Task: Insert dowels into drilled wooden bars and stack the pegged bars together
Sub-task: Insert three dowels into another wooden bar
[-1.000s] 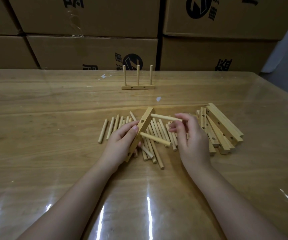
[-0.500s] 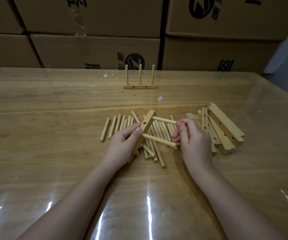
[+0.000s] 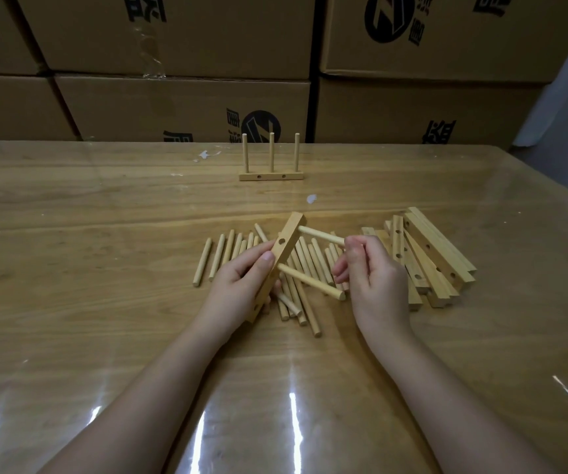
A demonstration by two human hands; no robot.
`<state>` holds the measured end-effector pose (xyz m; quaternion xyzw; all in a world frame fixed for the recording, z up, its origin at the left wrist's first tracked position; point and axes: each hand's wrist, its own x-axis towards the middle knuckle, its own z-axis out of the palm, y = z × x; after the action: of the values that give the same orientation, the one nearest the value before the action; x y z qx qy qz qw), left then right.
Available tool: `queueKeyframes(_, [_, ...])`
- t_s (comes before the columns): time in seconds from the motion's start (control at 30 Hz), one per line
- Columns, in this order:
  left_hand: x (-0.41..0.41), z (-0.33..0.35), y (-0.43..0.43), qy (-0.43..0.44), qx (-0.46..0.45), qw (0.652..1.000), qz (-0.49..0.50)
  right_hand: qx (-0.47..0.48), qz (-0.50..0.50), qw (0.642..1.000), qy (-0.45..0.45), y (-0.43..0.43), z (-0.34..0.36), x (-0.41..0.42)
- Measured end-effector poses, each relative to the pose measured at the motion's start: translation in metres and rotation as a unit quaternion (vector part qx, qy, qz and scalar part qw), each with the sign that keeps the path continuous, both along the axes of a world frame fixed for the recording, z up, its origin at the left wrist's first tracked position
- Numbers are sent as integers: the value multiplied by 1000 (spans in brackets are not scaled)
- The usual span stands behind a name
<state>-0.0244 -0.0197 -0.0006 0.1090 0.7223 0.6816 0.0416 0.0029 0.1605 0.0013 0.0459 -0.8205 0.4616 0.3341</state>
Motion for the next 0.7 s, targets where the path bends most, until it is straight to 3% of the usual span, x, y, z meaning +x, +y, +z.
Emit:
queueKeyframes(0.1, [-2, 2, -3, -31, 86, 996, 24, -83, 17, 996, -21, 0, -3, -3])
queueKeyframes(0.17, [-6, 2, -7, -62, 158, 984, 49, -84, 22, 995, -47, 1, -5, -7])
queueKeyframes(0.33, [-10, 3, -11, -73, 226, 969, 72, 98, 96, 984, -116, -2, -10, -5])
queueKeyframes(0.5, [-15, 6, -10, -82, 256, 958, 94, 298, 155, 927, -164, -11, -10, -4])
queueKeyframes(0.7, [-13, 8, -7, -105, 330, 936, 55, 305, 141, 929, -157, -13, -10, -5])
